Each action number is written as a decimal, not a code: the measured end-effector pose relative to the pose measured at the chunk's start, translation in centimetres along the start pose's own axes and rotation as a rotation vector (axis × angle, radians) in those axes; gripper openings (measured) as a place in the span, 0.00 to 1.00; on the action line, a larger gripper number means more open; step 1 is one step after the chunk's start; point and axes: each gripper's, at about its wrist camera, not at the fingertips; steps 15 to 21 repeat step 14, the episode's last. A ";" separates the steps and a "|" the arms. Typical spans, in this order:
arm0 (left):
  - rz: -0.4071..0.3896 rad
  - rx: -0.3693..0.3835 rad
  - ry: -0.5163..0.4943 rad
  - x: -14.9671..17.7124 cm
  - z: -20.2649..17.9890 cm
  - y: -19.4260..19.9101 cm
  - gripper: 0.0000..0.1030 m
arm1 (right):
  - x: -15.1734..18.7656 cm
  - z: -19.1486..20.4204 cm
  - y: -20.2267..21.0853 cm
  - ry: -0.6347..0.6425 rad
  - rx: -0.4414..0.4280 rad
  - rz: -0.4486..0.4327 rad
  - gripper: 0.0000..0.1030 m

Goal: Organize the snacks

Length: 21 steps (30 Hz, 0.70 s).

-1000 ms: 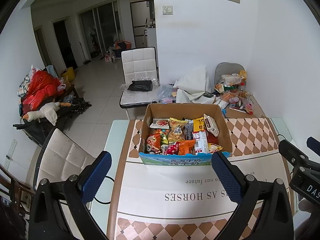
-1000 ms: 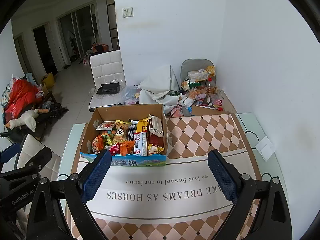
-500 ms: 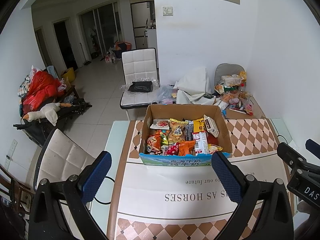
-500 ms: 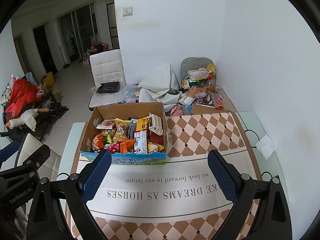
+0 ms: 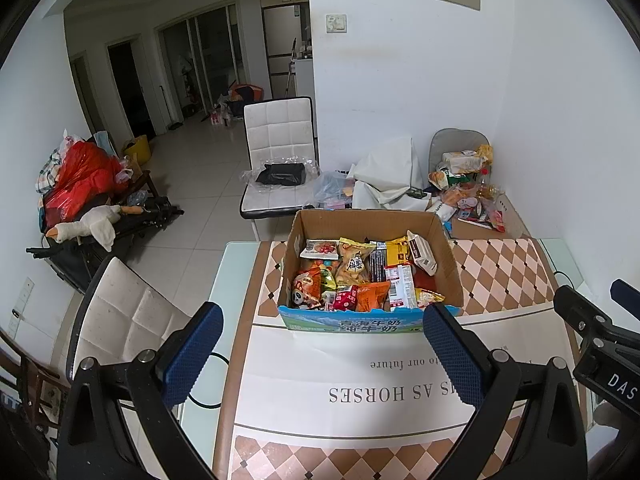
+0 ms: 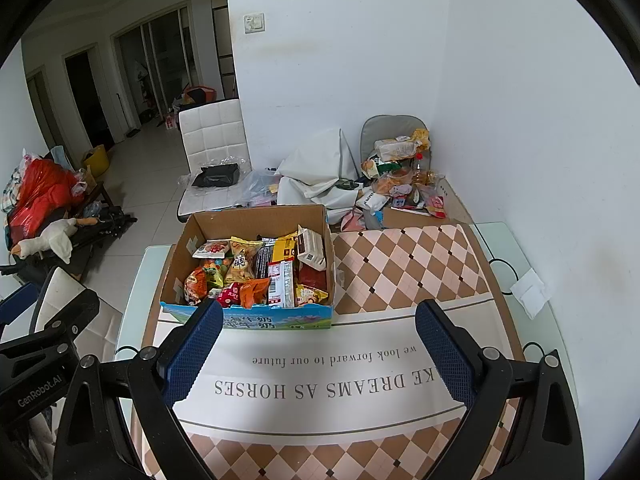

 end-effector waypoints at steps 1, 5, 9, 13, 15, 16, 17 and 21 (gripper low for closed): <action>0.000 0.000 0.000 -0.1 -0.1 0.0 0.99 | 0.0 0.0 0.0 0.000 -0.001 0.000 0.96; 0.001 0.000 -0.001 0.1 0.0 0.0 0.99 | 0.0 0.0 0.0 0.001 -0.001 0.000 0.96; 0.000 -0.001 0.001 0.1 0.0 0.0 0.99 | 0.0 0.1 0.1 -0.001 -0.001 0.000 0.96; -0.007 0.000 0.005 -0.2 0.1 0.3 0.99 | 0.0 0.0 0.1 -0.001 0.000 -0.001 0.96; -0.007 0.001 0.005 -0.3 0.0 0.3 0.99 | 0.0 -0.1 0.1 -0.002 0.000 -0.001 0.96; -0.007 0.001 0.005 -0.3 0.0 0.3 0.99 | 0.0 -0.1 0.1 -0.002 0.000 -0.001 0.96; -0.007 0.001 0.005 -0.3 0.0 0.3 0.99 | 0.0 -0.1 0.1 -0.002 0.000 -0.001 0.96; -0.007 0.001 0.005 -0.3 0.0 0.3 0.99 | 0.0 -0.1 0.1 -0.002 0.000 -0.001 0.96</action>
Point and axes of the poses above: each gripper's, at about its wrist camera, not at the fingertips, and y roughly against the way its jaws point, z to its left, x to its underside, and after that the axes turned 9 degrees about -z, right-handed
